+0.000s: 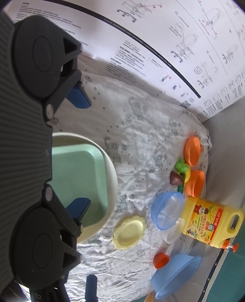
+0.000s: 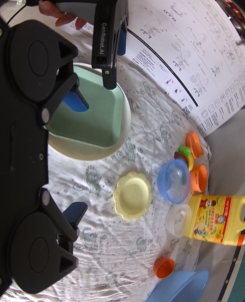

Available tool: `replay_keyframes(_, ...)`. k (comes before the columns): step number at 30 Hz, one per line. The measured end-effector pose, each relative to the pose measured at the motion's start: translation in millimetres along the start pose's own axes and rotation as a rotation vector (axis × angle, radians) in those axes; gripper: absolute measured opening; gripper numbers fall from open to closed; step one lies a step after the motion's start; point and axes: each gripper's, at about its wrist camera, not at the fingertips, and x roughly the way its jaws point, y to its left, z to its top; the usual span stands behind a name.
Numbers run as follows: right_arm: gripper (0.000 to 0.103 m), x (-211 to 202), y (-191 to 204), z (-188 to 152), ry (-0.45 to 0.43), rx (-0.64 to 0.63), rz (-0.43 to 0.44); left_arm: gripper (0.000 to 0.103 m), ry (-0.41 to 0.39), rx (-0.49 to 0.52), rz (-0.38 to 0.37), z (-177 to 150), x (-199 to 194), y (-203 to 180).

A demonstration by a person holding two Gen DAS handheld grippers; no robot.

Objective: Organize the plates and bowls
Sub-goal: 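Move the right gripper to the yellow scalloped plate and grasp its rim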

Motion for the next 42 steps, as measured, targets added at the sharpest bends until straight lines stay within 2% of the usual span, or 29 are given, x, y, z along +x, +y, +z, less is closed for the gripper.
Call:
replay_keyframes(8, 0.103, -4.3, -55.5, 0.3, -0.023, 0.134, -0.052, 0.103, -0.011, 0.023, -0.015, 20.9, 12.8, -28.2)
replay_keyframes(13, 0.103, -5.5, -101.9, 4.4, -0.037, 0.259, -0.084, 0.103, -0.014, 0.081, -0.033, 36.2, 28.2, -58.4)
replay_keyframes(20, 0.103, 5.8, -152.9, 14.0, -0.039, 0.399, -0.078, 0.103, 0.015, 0.166, -0.071, 47.7, 57.9, -104.0)
replay_keyframes(24, 0.097, 19.0, -162.3, 22.7, -0.034, 0.414, -0.056, 0.103, 0.028, 0.201, -0.079, 51.0, 73.2, -122.2)
replay_keyframes(29, 0.082, 35.6, -162.3, 39.4, -0.034, 0.424, -0.03, 0.101, 0.043, 0.185, -0.098, 59.2, 91.2, -130.5)
replay_keyframes(33, 0.076, 49.2, -160.4, 49.3, -0.026, 0.431, -0.002, 0.095, 0.057, 0.173, -0.122, 64.6, 102.4, -134.8)
replay_keyframes(35, 0.069, 56.1, -159.3, 51.6, -0.021, 0.432, 0.013, 0.09, 0.067, 0.167, -0.137, 65.7, 107.7, -136.4)
replay_keyframes(37, 0.062, 61.9, -158.5, 53.0, -0.014, 0.43, 0.03, 0.082, 0.081, 0.157, -0.154, 66.1, 113.4, -138.1)
replay_keyframes(39, 0.056, 68.2, -158.3, 53.9, -0.008, 0.428, 0.042, 0.068, 0.097, 0.15, -0.178, 65.6, 118.7, -140.1)
replay_keyframes(42, 0.047, 74.4, -159.0, 54.3, -0.003, 0.428, 0.051, 0.057, 0.09, 0.166, -0.184, 62.1, 122.6, -146.5)
